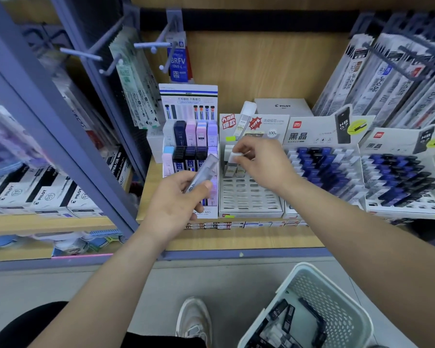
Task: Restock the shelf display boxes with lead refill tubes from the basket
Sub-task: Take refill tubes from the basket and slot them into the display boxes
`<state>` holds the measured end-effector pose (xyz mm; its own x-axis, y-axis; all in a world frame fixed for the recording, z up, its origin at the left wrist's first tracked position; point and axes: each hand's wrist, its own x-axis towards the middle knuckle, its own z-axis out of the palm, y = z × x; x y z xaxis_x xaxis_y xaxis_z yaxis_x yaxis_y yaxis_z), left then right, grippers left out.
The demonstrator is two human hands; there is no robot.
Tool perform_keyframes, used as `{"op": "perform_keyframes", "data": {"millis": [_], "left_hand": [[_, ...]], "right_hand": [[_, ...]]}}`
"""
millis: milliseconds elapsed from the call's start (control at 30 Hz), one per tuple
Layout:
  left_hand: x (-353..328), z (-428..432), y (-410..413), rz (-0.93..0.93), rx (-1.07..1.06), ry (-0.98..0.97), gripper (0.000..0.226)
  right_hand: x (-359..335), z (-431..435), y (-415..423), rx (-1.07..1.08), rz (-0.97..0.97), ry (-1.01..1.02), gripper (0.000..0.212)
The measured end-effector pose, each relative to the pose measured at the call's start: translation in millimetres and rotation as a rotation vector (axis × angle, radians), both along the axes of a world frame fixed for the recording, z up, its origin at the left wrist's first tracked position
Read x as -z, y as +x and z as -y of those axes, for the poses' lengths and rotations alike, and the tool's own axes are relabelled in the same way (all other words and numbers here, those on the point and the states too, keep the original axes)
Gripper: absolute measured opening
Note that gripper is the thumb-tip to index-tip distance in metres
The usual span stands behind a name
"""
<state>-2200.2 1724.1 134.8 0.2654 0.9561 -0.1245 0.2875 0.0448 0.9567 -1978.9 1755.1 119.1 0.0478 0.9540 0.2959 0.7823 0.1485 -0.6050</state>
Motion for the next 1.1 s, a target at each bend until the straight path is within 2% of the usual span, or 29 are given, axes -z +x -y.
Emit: {"op": "perform_keyframes", "data": {"millis": [200,333,400,467,533,600,700,833,933,1000,1100], "left_hand": [[-1,1,1,0.018,0.003,-0.016,0.01],[-2,3,3,0.032,0.013,-0.033,0.01],[-2,3,4,0.035,0.023,-0.034,0.01],[-1,4,6,0.028,0.037,-0.023,0.009],[0,3,10,0.005,0.06,-0.01,0.009],[0,4,14,-0.013,0.098,-0.013,0.008],[-3,7,20,0.008,0.161,-0.01,0.01],[-9,8,25,0.117,0.095,-0.026,0.018],[-15,9,32,0.198,0.043,-0.022,0.016],[-19,10,38,0.224,0.033,-0.007,0.015],[-21,12,51,0.227,0.047,0.025,0.016]], "right_hand": [[11,-5,-1,0.024,0.202,0.089,0.016],[14,-3,-3,0.012,0.252,0.017,0.023],[8,-1,-4,0.044,0.162,0.029,0.024],[-5,9,-9,0.051,-0.056,0.027,0.022],[-19,22,-18,-0.029,-0.333,-0.075,0.021],[-28,35,-24,-0.137,-0.519,-0.202,0.02],[-35,45,-21,-0.175,-0.58,-0.193,0.013],[-42,55,-1,-0.018,-0.79,-0.133,0.008],[-47,70,16,0.026,-0.878,-0.166,0.002],[-50,83,22,0.012,-0.843,-0.231,0.006],[-52,99,29,-0.046,-0.682,-0.342,0.022]]}}
